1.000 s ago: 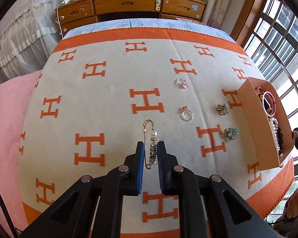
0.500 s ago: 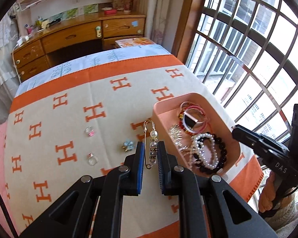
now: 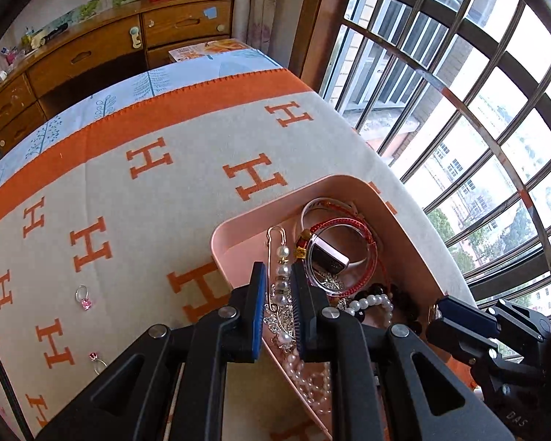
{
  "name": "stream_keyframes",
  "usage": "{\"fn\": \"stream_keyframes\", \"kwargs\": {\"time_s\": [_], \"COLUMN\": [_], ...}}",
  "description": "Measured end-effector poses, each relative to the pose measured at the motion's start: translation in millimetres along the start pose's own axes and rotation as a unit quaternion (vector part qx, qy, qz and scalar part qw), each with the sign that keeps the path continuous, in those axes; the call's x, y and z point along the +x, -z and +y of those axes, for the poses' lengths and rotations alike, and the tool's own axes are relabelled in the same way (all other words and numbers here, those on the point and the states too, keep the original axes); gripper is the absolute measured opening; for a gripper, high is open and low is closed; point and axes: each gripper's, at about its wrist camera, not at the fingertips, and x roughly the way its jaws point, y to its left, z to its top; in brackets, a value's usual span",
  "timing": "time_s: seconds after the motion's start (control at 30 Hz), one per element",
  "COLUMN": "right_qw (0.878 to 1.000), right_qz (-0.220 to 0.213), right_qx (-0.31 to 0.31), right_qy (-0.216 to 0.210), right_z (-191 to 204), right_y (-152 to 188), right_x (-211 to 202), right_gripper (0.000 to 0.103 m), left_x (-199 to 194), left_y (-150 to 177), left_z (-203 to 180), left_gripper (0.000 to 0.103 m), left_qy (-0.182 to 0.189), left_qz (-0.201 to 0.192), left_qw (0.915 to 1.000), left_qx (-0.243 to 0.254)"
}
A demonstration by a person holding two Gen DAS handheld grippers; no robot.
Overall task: Organize jewelry
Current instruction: 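Grasp the gold pearl pin with the left tool and lower it into the pink box, then open the left tool over the box and move it toward the blue flower brooch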
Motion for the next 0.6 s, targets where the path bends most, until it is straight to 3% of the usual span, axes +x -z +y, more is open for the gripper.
{"fn": "stream_keyframes", "kwargs": {"time_s": [0.07, 0.27, 0.4, 0.6], "right_qw": [1.000, 1.000, 0.999, 0.998], "right_qz": [0.007, 0.005, 0.009, 0.019], "right_qx": [0.003, 0.010, -0.001, -0.033], "right_qy": [-0.008, -0.024, -0.036, -0.048], "right_z": [1, 6, 19, 48], "right_y": [1, -3, -5, -10], "right_x": [1, 0, 3, 8], "right_gripper": [0.020, 0.026, 0.026, 0.026], "left_x": [0, -27, -55, -88], "left_y": [0, 6, 14, 30], "left_z": [1, 16, 39, 79], "left_gripper": [0.023, 0.026, 0.046, 0.047], "left_qy": [0.011, 0.008, -0.016, -0.058], "left_qz": [0.000, -0.021, -0.048, -0.065], "left_qw": [0.9999, 0.9995, 0.9978, 0.9936], "left_qx": [-0.004, -0.021, -0.042, -0.072]}}
